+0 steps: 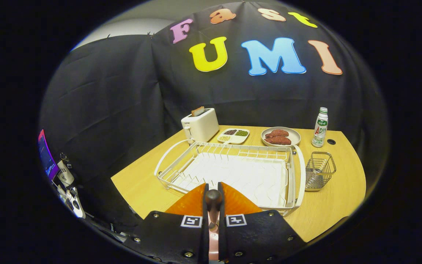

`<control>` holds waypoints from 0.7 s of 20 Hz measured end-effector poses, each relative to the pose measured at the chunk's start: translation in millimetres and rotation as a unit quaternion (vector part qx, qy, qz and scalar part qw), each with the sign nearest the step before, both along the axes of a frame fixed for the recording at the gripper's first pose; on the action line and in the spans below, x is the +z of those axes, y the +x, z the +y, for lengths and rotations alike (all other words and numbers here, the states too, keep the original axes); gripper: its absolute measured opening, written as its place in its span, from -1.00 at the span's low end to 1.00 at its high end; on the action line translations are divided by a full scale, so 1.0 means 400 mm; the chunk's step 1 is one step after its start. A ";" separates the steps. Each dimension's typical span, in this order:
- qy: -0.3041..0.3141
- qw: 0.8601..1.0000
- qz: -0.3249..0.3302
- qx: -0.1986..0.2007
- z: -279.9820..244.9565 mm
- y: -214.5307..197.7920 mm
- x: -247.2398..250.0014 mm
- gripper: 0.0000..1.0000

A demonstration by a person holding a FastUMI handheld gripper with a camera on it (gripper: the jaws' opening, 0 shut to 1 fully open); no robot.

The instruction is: Take the plate from the dish rack, then take the spoon from the basket and place it into the plate.

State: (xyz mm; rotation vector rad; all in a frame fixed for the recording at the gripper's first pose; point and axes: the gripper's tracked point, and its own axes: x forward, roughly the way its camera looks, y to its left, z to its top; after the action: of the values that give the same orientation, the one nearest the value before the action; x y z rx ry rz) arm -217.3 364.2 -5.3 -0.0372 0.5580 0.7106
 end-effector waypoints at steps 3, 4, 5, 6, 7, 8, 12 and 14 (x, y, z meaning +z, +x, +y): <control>-0.010 1.000 0.014 0.009 0.026 -0.024 -0.046 -0.81; -0.017 1.000 0.011 0.015 0.037 -0.032 -0.057 -0.82; -0.024 0.999 0.006 0.022 0.047 -0.041 -0.066 -0.81; -0.029 0.999 0.000 0.029 0.057 -0.049 -0.071 -0.81; -0.033 0.999 -0.005 0.035 0.065 -0.059 -0.077 -0.81; -0.039 0.998 -0.008 0.042 0.073 -0.065 -0.085 -0.81; -0.049 0.997 -0.022 0.054 0.088 -0.078 -0.093 -0.81; -0.046 0.997 -0.023 0.052 0.087 -0.074 -0.093 -0.81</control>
State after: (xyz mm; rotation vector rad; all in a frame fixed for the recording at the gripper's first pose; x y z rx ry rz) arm -246.9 399.1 -42.3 -0.1691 0.5469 0.7822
